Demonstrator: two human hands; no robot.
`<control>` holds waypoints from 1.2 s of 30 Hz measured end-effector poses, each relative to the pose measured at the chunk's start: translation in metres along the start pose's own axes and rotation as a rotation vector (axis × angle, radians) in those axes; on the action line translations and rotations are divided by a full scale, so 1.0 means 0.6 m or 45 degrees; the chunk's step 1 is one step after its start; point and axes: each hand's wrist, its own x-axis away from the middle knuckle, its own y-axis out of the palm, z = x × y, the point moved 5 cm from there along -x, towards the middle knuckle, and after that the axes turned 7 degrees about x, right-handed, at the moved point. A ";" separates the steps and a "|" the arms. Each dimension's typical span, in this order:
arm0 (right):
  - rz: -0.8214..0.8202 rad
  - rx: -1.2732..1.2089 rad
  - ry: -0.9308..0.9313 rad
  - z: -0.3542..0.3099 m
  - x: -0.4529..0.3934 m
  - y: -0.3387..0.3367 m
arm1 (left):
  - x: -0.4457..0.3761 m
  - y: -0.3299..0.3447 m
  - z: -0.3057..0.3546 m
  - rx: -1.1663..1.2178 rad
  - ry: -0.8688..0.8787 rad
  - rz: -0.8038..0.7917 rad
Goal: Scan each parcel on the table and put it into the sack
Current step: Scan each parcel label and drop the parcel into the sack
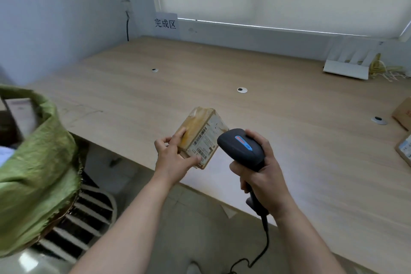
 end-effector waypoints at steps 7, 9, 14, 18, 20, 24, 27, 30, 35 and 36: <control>-0.164 -0.005 -0.073 -0.039 0.007 0.101 | 0.057 -0.121 -0.005 -0.024 0.074 0.255; -0.219 -0.004 -0.091 -0.050 0.005 0.139 | 0.068 -0.161 -0.006 -0.035 0.092 0.330; -0.362 -0.024 -0.161 -0.081 -0.007 0.248 | 0.082 -0.280 -0.026 -0.064 0.149 0.541; -0.463 -0.038 -0.222 -0.105 -0.022 0.359 | 0.093 -0.395 -0.054 -0.119 0.126 0.675; -0.529 -0.036 -0.246 -0.118 -0.030 0.421 | 0.104 -0.458 -0.066 -0.140 0.119 0.765; -0.637 -0.039 -0.278 -0.141 -0.044 0.539 | 0.122 -0.574 -0.097 -0.155 0.082 0.947; -0.692 -0.056 -0.311 -0.152 -0.051 0.616 | 0.134 -0.646 -0.119 -0.214 0.073 1.056; -0.766 -0.044 -0.326 -0.155 -0.056 0.687 | 0.143 -0.713 -0.151 -0.273 0.040 1.152; -0.811 -0.036 -0.338 -0.161 -0.062 0.781 | 0.156 -0.812 -0.197 -0.334 -0.108 1.236; -0.820 -0.036 -0.328 -0.161 -0.063 0.797 | 0.159 -0.829 -0.205 -0.367 -0.156 1.260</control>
